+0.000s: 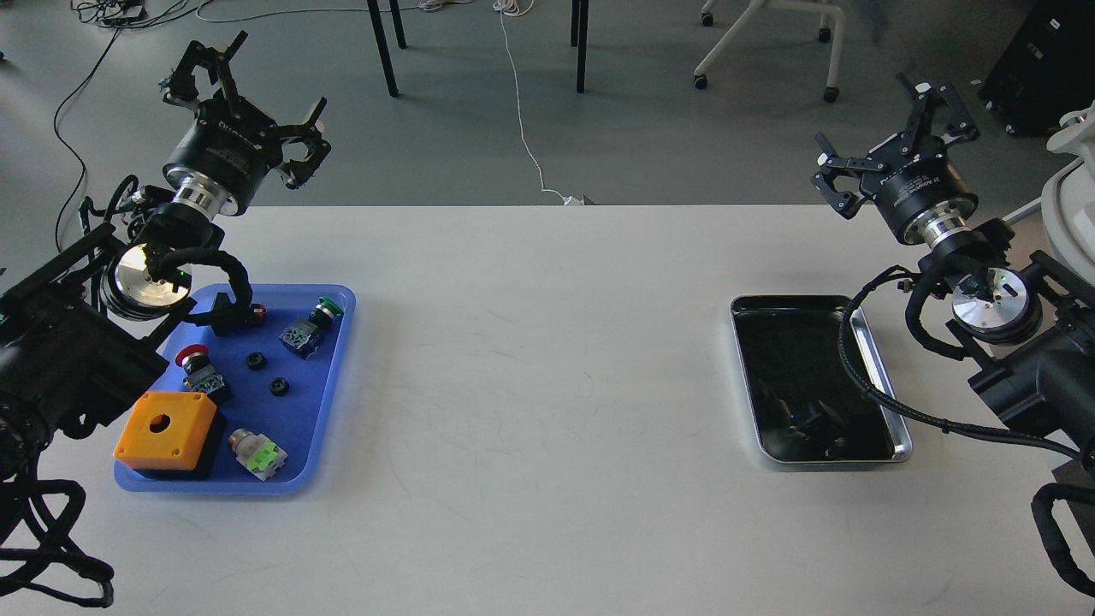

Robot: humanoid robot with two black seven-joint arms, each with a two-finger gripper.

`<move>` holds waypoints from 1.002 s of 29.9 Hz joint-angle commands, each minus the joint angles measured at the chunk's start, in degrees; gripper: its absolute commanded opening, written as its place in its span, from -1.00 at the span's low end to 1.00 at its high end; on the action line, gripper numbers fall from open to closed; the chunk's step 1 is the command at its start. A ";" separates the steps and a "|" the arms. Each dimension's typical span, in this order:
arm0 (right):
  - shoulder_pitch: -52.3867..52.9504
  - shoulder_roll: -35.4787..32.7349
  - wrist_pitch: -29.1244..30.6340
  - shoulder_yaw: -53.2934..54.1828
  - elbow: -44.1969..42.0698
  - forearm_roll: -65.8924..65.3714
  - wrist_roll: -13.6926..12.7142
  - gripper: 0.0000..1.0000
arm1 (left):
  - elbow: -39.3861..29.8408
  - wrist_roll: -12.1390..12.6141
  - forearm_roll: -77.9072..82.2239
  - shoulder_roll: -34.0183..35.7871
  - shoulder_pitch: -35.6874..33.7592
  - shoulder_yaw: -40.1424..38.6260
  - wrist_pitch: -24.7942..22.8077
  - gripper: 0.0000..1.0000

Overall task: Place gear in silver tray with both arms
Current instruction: 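Move the left gripper down toward the black gear in the blue tray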

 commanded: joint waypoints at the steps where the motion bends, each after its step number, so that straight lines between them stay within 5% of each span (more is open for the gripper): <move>1: 0.00 0.08 0.00 0.02 0.01 0.01 0.07 0.99 | -0.06 -0.09 0.00 0.02 0.10 0.01 0.00 0.98; 12: 0.52 -0.71 0.00 0.19 0.01 0.01 0.16 0.99 | -1.02 0.97 0.26 1.95 0.45 1.24 0.00 0.98; 18: 0.96 -3.00 0.00 0.11 -0.17 0.01 0.16 0.99 | -14.62 0.35 1.22 13.89 1.77 7.65 0.00 0.98; 30: 1.67 -5.02 0.00 -0.25 0.01 0.01 0.16 0.99 | -25.11 -0.26 40.74 26.82 2.74 7.48 0.00 0.97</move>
